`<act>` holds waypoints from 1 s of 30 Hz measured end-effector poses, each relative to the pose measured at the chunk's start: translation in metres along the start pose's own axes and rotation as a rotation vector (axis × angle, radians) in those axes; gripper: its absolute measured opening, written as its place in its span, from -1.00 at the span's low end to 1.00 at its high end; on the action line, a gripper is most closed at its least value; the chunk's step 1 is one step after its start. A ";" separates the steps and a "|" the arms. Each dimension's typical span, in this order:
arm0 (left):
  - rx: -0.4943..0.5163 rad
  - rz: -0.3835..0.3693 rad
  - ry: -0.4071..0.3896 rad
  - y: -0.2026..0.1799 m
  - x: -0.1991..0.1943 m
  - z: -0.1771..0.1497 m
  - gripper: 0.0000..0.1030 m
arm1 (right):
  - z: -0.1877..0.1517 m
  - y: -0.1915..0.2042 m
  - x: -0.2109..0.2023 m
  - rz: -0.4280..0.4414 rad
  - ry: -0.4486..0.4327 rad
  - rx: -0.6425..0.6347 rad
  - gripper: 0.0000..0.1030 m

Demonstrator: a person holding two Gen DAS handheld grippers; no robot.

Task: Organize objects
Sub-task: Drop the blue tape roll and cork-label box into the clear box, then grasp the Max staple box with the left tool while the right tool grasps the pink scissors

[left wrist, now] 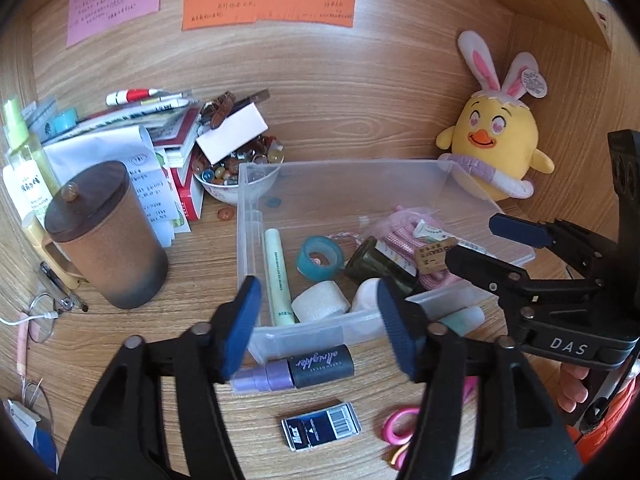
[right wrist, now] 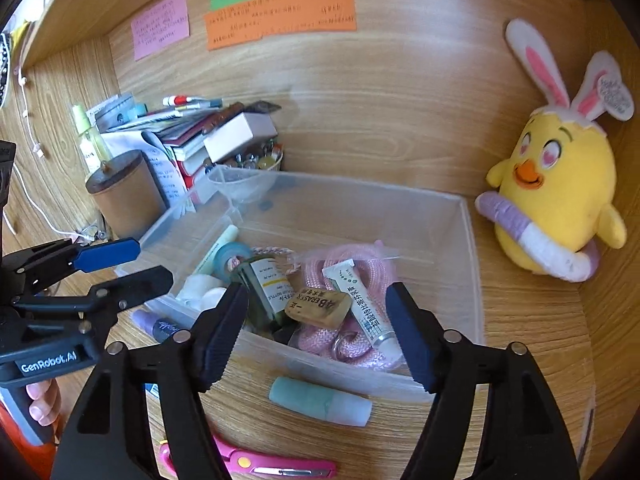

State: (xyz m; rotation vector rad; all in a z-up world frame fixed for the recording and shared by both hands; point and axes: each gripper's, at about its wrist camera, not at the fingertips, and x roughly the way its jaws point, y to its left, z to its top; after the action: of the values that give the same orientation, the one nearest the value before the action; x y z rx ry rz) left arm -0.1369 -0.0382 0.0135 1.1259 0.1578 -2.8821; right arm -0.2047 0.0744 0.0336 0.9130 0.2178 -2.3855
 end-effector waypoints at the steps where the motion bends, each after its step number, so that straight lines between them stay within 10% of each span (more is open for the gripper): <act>1: 0.003 0.001 -0.008 -0.001 -0.004 -0.001 0.31 | -0.001 0.001 -0.004 0.002 -0.004 -0.001 0.43; 7: 0.017 0.014 -0.016 0.000 -0.020 -0.016 0.78 | -0.016 0.009 -0.028 0.053 -0.010 -0.043 0.64; 30: 0.032 0.057 0.250 0.010 0.009 -0.091 0.78 | -0.100 0.014 -0.007 0.167 0.233 -0.296 0.60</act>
State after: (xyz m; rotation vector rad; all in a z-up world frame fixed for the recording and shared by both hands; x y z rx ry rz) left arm -0.0815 -0.0384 -0.0600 1.4688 0.0855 -2.6945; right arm -0.1357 0.1000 -0.0364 1.0208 0.5465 -2.0244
